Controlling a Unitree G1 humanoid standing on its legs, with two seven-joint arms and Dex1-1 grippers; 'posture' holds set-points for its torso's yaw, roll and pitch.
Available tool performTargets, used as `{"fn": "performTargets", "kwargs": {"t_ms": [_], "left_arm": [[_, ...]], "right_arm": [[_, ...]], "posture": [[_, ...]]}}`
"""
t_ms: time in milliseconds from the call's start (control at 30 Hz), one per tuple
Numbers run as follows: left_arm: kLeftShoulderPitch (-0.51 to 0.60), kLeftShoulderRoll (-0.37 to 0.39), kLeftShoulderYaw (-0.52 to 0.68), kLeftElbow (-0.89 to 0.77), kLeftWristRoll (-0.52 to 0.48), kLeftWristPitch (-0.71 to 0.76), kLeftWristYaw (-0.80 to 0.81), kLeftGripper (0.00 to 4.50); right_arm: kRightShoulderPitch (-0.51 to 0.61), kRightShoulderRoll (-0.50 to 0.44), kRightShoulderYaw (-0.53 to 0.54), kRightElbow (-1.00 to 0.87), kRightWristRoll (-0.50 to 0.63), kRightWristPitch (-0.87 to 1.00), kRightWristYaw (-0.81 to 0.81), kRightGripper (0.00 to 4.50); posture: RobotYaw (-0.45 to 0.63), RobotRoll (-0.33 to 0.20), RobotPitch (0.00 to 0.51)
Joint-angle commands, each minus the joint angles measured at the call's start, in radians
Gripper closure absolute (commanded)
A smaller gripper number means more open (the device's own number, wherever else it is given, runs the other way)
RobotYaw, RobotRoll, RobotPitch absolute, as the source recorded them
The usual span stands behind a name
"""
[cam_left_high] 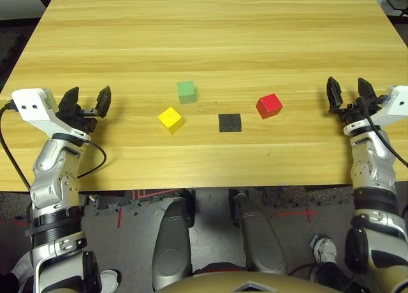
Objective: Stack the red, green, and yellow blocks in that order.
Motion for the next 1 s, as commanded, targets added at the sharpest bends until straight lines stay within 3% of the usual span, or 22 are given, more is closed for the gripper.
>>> {"fn": "performTargets", "kwargs": {"t_ms": [33, 167, 233, 367, 500, 567, 667, 800, 1000], "left_arm": [[0.003, 0.014, 0.009, 0.044, 0.015, -0.025, -0.005, 0.06], [-0.004, 0.006, -0.003, 0.077, 0.027, -0.049, -0.008, 0.06], [-0.024, 0.039, -0.009, 0.033, -0.001, -0.022, -0.049, 0.06], [-0.115, 0.156, -0.027, -0.047, -0.126, 0.157, -0.18, 0.06], [-0.227, 0.295, -0.067, 0.021, -0.16, 0.229, -0.366, 0.06], [-0.267, 0.327, -0.077, 0.056, -0.166, 0.246, -0.416, 0.06], [-0.316, 0.345, -0.115, 0.063, -0.153, 0.276, -0.452, 0.06], [-0.335, 0.332, -0.168, -0.002, -0.157, 0.336, -0.466, 0.06], [-0.304, 0.308, -0.213, -0.086, -0.16, 0.394, -0.466, 0.06]], "right_arm": [[0.014, -0.001, 0.006, -0.034, -0.007, 0.016, -0.01, 0.0], [0.009, -0.022, 0.018, -0.048, -0.017, 0.036, -0.003, 0.0], [0.0, -0.069, 0.034, -0.096, 0.005, 0.125, 0.038, 0.0], [-0.039, -0.186, 0.071, -0.196, 0.074, 0.358, 0.138, 0.0], [-0.038, -0.331, 0.134, -0.422, 0.208, 0.721, 0.234, 0.0], [-0.041, -0.359, 0.146, -0.516, 0.266, 0.851, 0.227, 0.0], [-0.062, -0.317, 0.179, -0.638, 0.301, 0.981, 0.132, 0.0], [-0.039, -0.193, 0.222, -0.771, 0.298, 1.086, -0.031, 0.0], [-0.017, -0.118, 0.263, -0.824, 0.277, 1.138, -0.102, 0.0]], "posture": [[-0.15, -0.182, 0.287], [-0.16, -0.19, 0.285], [-0.16, -0.193, 0.285], [-0.16, -0.191, 0.294], [-0.15, -0.203, 0.281], [-0.15, -0.204, 0.282], [-0.13, -0.199, 0.28], [-0.11, -0.18, 0.29], [-0.08, -0.17, 0.295]]}}
